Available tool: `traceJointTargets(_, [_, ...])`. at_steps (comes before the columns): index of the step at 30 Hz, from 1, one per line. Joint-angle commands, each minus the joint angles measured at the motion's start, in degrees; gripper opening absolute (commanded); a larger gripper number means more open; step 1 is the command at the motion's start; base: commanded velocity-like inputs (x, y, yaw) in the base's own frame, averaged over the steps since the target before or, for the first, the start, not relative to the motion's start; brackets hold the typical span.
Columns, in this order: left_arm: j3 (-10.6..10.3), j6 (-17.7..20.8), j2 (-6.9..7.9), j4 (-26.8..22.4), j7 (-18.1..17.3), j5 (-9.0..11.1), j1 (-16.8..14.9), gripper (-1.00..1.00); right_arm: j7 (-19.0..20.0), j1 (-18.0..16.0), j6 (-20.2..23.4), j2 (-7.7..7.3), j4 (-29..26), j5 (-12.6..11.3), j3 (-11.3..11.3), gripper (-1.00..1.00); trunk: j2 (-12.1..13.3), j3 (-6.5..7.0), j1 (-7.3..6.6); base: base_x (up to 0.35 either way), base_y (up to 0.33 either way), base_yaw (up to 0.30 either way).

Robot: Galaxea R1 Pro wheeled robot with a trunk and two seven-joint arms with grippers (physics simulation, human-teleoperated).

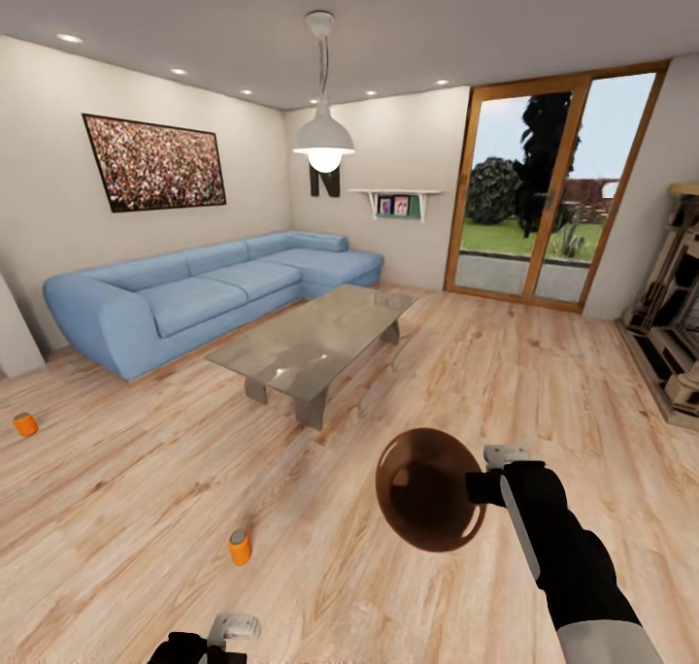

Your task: Put the three can of soda from the living room inside the tash can in the kitchen.

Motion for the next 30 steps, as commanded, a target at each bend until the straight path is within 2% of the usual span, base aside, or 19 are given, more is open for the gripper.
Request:
traceJointTargets(1, [-0.01,-0.01,0.00,0.01,0.01,-0.01,0.00,1.00,0.24,-0.03,0.00,0.01,-0.03,-0.81,0.03,-1.00,-0.01,-0.07,0.00,0.000,0.000,0.087])
traceJointTargets(11, [-0.26,-0.08,-0.08,0.01,0.08,-0.01,0.00,1.00,0.24,0.01,0.00,0.01,-0.02,-0.87,0.07,-1.00,-0.01,-0.61,0.00,0.000,0.000,0.046])
traceJointTargets(25, [-0.29,-0.09,-0.09,0.01,0.02,-0.07,0.00,1.00,0.24,0.02,0.00,0.01,-0.02,-1.07,0.65,-1.00,-0.01,-0.65,0.00,0.000,0.000,-0.234])
traceJointTargets(27, [-0.29,-0.09,-0.09,0.01,-0.01,-0.08,0.00,1.00,0.24,0.06,0.00,0.02,-0.04,-1.00,1.05,-1.00,-0.01,-0.65,0.00,0.000,0.000,-0.098])
traceJointTargets(28, [-0.29,-0.09,-0.09,0.01,-0.05,-0.09,0.00,1.00,0.24,0.12,0.00,0.01,-0.07,-0.94,2.35,-1.00,-0.01,-0.65,0.00,0.000,0.000,-0.029])
traceJointTargets(30, [-0.29,-0.09,-0.09,0.01,-0.08,-0.09,0.00,1.00,0.24,0.14,0.00,0.01,-0.08,-0.93,2.69,-1.00,-0.01,-0.65,0.00,0.000,0.000,-0.021])
